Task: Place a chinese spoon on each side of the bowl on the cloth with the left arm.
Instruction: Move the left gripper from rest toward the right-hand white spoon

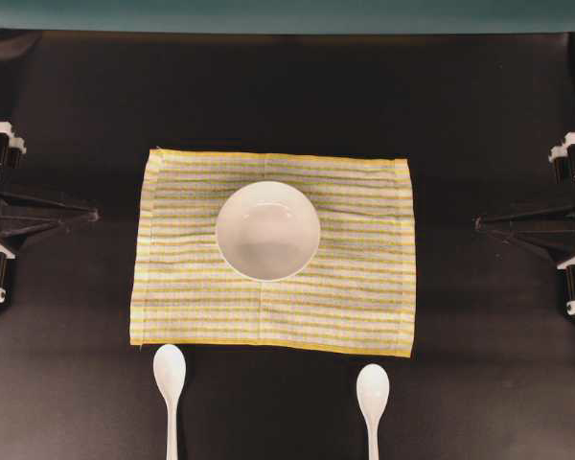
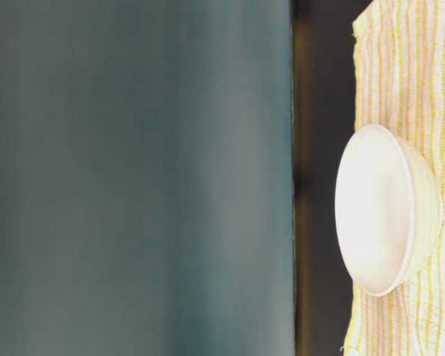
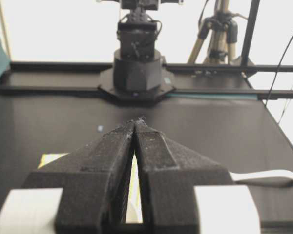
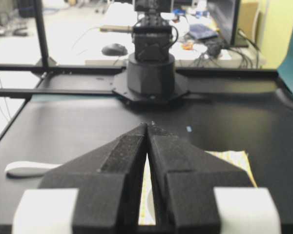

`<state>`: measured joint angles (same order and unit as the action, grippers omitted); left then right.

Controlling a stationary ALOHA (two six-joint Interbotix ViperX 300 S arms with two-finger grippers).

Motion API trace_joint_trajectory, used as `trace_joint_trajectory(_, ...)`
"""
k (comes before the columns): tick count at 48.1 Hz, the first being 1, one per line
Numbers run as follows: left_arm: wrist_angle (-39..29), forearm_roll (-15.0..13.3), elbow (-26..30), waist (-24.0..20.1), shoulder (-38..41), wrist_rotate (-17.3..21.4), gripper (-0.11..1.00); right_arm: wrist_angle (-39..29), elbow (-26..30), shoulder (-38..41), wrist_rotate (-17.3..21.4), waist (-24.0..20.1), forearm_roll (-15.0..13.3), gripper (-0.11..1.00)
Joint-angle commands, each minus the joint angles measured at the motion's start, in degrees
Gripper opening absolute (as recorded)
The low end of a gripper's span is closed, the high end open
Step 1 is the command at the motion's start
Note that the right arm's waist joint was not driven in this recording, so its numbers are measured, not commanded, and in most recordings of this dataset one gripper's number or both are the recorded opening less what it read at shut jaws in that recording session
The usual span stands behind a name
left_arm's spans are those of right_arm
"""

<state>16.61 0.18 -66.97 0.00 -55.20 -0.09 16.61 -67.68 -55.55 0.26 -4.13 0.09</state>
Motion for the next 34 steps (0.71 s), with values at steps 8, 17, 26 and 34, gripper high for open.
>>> trace_joint_trajectory(8,-11.6,2.3,5.0,3.4,2.5,-8.4,0.00,-3.0,-0.4,0.4,-0.2,0.0,0.1,0.00)
trace_joint_trajectory(17,-14.9,2.3,6.9,4.2,7.6,-13.1,0.00,-6.5,-2.2,1.8,0.4,0.0,0.9,0.00)
trace_joint_trajectory(26,-14.4,2.3,9.8,6.1,16.5,-15.8,0.00,-6.6,-4.0,4.0,2.5,0.0,1.0,0.00)
trace_joint_trajectory(34,-10.9,2.3,14.9,8.5,28.6,-19.2,0.01,-4.9,-5.1,8.2,5.1,0.0,1.0,0.00)
